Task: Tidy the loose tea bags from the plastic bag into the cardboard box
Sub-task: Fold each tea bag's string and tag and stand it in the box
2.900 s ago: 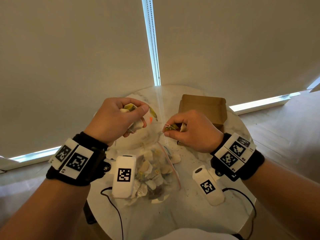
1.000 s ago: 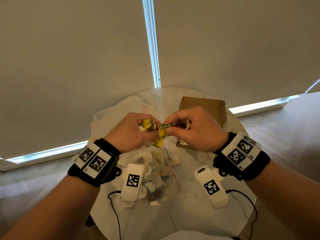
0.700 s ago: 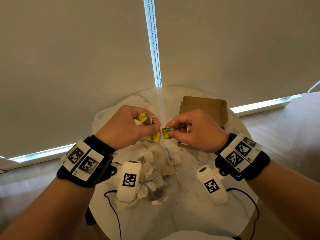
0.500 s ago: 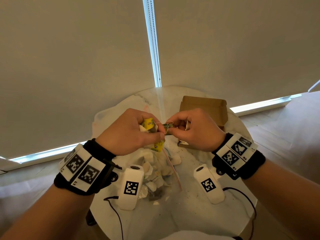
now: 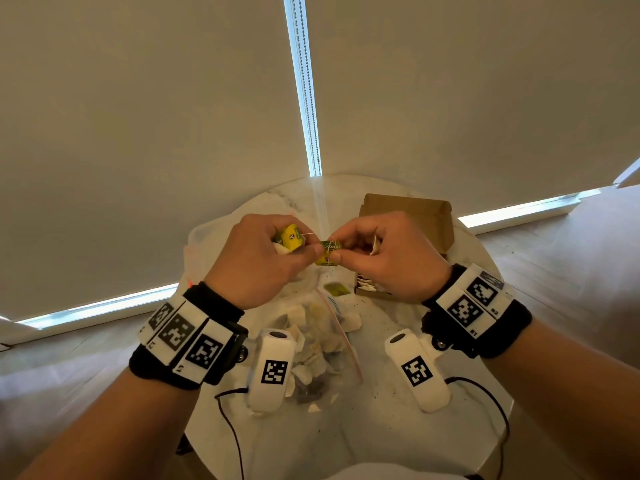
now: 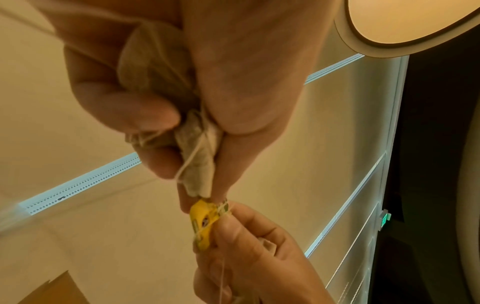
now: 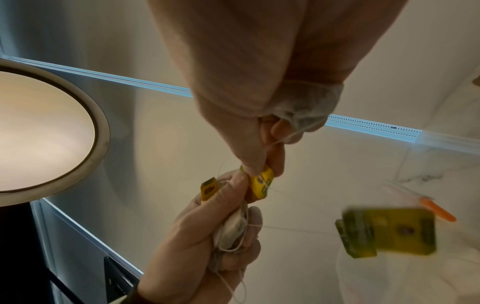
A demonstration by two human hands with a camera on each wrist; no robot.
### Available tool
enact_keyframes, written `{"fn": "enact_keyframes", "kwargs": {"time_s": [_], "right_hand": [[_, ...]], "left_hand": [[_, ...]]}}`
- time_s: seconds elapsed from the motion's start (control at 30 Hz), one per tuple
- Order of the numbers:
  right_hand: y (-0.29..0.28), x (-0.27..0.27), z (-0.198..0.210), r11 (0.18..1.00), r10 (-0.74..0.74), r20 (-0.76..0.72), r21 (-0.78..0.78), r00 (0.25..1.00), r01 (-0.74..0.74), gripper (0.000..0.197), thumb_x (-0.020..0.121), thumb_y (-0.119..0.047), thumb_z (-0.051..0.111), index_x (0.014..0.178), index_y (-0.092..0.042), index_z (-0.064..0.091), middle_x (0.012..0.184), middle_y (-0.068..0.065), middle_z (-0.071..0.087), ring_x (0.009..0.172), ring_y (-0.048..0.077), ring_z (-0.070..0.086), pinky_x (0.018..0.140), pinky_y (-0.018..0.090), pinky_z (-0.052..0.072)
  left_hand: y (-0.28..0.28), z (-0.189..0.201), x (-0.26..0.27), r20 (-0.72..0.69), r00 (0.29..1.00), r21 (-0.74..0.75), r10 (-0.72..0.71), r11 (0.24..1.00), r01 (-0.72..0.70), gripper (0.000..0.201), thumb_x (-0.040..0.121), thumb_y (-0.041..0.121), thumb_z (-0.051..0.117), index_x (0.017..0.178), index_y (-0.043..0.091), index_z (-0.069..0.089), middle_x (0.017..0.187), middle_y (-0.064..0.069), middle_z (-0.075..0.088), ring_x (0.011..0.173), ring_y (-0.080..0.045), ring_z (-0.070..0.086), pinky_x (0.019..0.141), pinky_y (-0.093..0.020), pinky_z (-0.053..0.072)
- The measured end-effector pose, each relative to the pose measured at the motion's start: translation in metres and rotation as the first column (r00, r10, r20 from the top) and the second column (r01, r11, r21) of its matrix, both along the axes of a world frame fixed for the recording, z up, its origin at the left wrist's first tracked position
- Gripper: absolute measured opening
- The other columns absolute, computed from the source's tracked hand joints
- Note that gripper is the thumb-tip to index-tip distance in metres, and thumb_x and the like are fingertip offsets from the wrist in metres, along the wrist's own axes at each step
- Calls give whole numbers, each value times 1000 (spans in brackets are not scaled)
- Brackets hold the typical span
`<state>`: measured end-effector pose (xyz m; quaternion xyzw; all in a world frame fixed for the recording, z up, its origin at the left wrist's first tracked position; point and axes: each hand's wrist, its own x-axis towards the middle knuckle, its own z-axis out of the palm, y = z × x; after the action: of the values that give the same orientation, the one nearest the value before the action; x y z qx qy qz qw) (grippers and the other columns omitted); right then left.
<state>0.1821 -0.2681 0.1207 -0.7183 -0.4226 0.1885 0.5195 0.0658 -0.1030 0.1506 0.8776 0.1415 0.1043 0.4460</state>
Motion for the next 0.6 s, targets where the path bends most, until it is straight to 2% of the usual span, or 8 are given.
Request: {"fn": "enact_keyframes", "kwargs": {"time_s": [0.07,0.13,0.23,0.3,0.37,0.47,0.53,0.6], "right_hand": [[-1,-2,1,1000,9,-1,12,1000,-9,16,84,-14,75,100,-13,75,78,2,70,66,14,58,61,22,48],[-3,-3,2,999,9,-33,50,999,-7,22,88,-19,70,108,-11,72,77,2,64,65,16,55,60,22,47],[-2,1,3,990,42,-313,139,949,2,36,86,-22,48,114,-12,68,78,18,49,62,24,45,58,34,41],[-2,3,3,985,62,-429,171,901,13,48,75,-11,40,114,-12,68,84,11,49,70,19,45,65,29,41],[-3,2,5,990,30,-396,135,918,26,54,69,1,41,114,-13,67,83,1,49,72,18,45,63,25,44],[-7,-3,7,998,-31,-191,56,981,42,48,79,16,47,114,-13,64,82,1,50,67,16,47,59,32,45],[-8,-5,3,997,-45,-165,47,985,53,40,84,11,56,112,-16,65,83,-2,55,71,12,52,64,26,48],[-9,-7,-1,994,-83,-221,52,972,97,32,84,2,67,109,-18,67,87,-9,61,77,8,59,71,25,52]], "left_hand": [[2,1,0,-12,1000,5,-8,1000,8,6,84,18,77,79,19,75,69,4,66,68,-22,64,66,-53,57],[3,2,-1,-22,1000,12,-14,1000,14,5,84,20,77,80,20,75,70,3,67,70,-25,64,67,-54,57],[4,3,-1,-35,999,37,6,999,-4,6,84,20,77,79,22,75,71,6,68,71,-19,65,69,-49,58],[6,2,0,-37,999,76,22,997,-19,10,84,19,77,76,25,74,69,9,67,68,-9,63,68,-36,57],[6,3,0,-33,999,137,39,990,-34,15,83,18,77,74,28,72,68,11,67,66,-5,62,63,-24,52],[7,6,2,-27,997,149,67,987,-62,13,83,18,76,75,27,71,69,11,67,63,-6,66,59,-23,54],[7,9,4,-12,997,150,78,986,-75,11,84,16,76,76,22,72,67,11,66,58,-1,65,53,-12,47],[7,12,6,7,996,183,89,979,-89,9,84,16,75,76,20,72,67,11,65,59,4,61,55,-7,42]]}}
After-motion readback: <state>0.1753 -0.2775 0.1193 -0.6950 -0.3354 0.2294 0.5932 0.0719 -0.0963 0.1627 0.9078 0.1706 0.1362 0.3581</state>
